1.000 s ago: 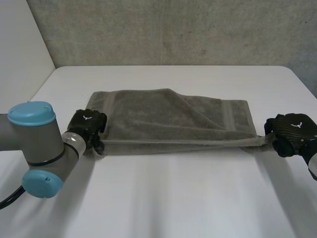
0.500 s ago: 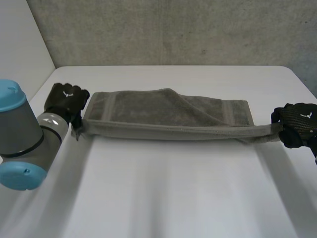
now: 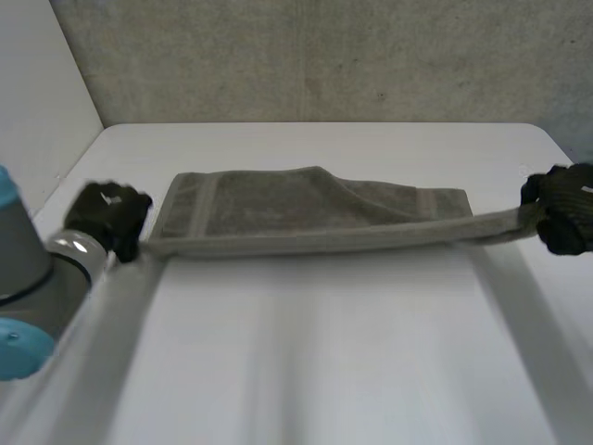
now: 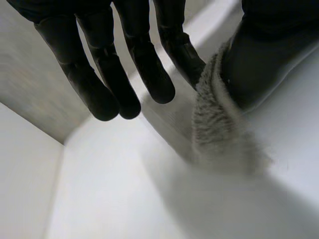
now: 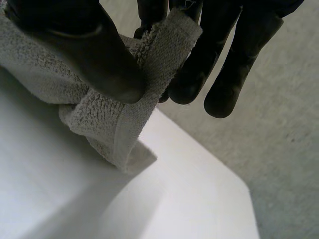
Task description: Fold the towel.
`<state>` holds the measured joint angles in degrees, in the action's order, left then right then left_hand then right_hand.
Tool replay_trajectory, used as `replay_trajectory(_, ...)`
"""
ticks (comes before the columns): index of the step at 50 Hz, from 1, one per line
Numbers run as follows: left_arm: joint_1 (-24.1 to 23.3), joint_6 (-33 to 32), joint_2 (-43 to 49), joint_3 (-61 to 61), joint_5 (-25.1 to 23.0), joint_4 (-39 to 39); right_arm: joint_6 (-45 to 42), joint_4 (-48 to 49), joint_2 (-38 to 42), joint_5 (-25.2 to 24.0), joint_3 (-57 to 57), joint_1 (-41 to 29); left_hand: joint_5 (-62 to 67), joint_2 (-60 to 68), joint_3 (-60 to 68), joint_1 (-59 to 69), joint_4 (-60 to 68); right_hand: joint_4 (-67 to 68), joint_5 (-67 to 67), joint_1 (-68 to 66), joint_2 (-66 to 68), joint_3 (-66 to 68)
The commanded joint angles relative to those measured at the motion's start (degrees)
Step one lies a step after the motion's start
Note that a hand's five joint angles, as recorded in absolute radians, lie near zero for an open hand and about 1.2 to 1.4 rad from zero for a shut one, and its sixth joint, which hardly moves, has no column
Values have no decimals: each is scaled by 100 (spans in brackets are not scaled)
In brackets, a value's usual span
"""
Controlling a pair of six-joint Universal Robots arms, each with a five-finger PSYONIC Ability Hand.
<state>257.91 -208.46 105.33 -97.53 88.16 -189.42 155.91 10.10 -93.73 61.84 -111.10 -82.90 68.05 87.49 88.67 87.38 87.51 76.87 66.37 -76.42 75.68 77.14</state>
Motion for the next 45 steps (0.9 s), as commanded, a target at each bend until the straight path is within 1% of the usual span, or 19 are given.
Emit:
replay_trajectory(1, 154, 209, -1173, -38, -440, 72, -17, -1054, -647, -172, 634, -7, 195, -749, -867, -738, -751, 313, 363, -358, 432, 286)
replay_trajectory(4, 198, 428, -1646, -108, -511, 238, -139, -1991, -787, -426, 1221, 2, 195, -749, -867, -738, -751, 313, 363, -358, 432, 286)
replay_trajectory(5, 198, 429, -1648, -109, -511, 239, -140, -1994, -787, -427, 1223, 2, 195, -749, -867, -738, -751, 313, 363, -358, 432, 286)
replay_trajectory(8, 189, 543, -1779, -179, -528, 423, -456, -2644, -761, -523, 1592, 11, 195, -749, -867, -738, -751, 313, 363, -358, 432, 286)
replay_trajectory(10, 198, 560, -1858, -275, -633, 598, -937, -3309, -674, -550, 1907, 11, 195, -749, -867, -738, -751, 313, 363, -358, 432, 286)
replay_trajectory(11, 198, 560, -1859, -276, -634, 599, -939, -3312, -673, -550, 1908, 11, 195, -749, -867, -738, -751, 313, 363, -358, 432, 286)
replay_trajectory(13, 216, 560, -1841, -328, -739, 626, -1508, -3820, -420, -506, 2144, 11, 195, -749, -867, -738, -751, 313, 363, -358, 432, 286)
replay_trajectory(14, 216, 560, -1841, -328, -739, 626, -1511, -3822, -418, -506, 2145, 11, 195, -749, -867, -738, -751, 313, 363, -358, 432, 286)
replay_trajectory(16, 242, 560, -1736, -337, -827, 591, -2001, -4068, 89, -427, 2312, -6, 195, -749, -867, -738, -751, 313, 363, -358, 432, 286)
replay_trajectory(19, 251, 526, -1229, -250, -897, 573, -2143, -4095, 678, -339, 2383, -68, 195, -749, -867, -738, -751, 313, 363, -358, 432, 286)
replay_trajectory(22, 172, 516, -552, 13, -897, 547, -2143, -3999, 1275, -208, 2496, -147, 195, -749, -867, -738, -751, 313, 363, -358, 432, 286)
replay_trajectory(24, 137, 525, 124, 443, -827, 538, -2100, -3745, 1855, 73, 2733, -427, 195, -749, -867, -738, -751, 313, 363, -358, 432, 286)
replay_trajectory(25, 137, 525, 128, 445, -827, 538, -2100, -3743, 1858, 74, 2734, -429, 195, -749, -867, -738, -751, 313, 363, -358, 432, 286)
replay_trajectory(27, 102, 578, 819, 1040, -792, 529, -1951, -3341, 2313, 476, 2962, -848, 195, -749, -867, -738, -751, 313, 363, -358, 432, 286)
replay_trajectory(28, 102, 578, 822, 1043, -792, 529, -1950, -3339, 2315, 479, 2963, -850, 195, -749, -867, -738, -751, 313, 363, -358, 432, 286)
replay_trajectory(30, 5, 604, 1408, 1699, -748, 538, -1714, -2823, 2674, 794, 3182, -1139, 195, -749, -867, -738, -751, 313, 363, -358, 432, 286)
replay_trajectory(37, -65, 631, 2281, 2765, -616, 467, -1150, -1810, 3273, 1015, 3543, -1360, 195, -749, -867, -738, -751, 313, 363, -358, 432, 286)
replay_trajectory(40, -197, 587, 2781, 3361, -450, 170, -642, -1021, 3536, 1067, 3701, -1439, 195, -749, -867, -738, -751, 313, 363, -358, 432, 286)
replay_trajectory(45, -232, 560, 3169, 3794, -212, -139, -474, -518, 3845, 1340, 3895, -1527, 195, -749, -867, -738, -751, 313, 363, -358, 432, 286)
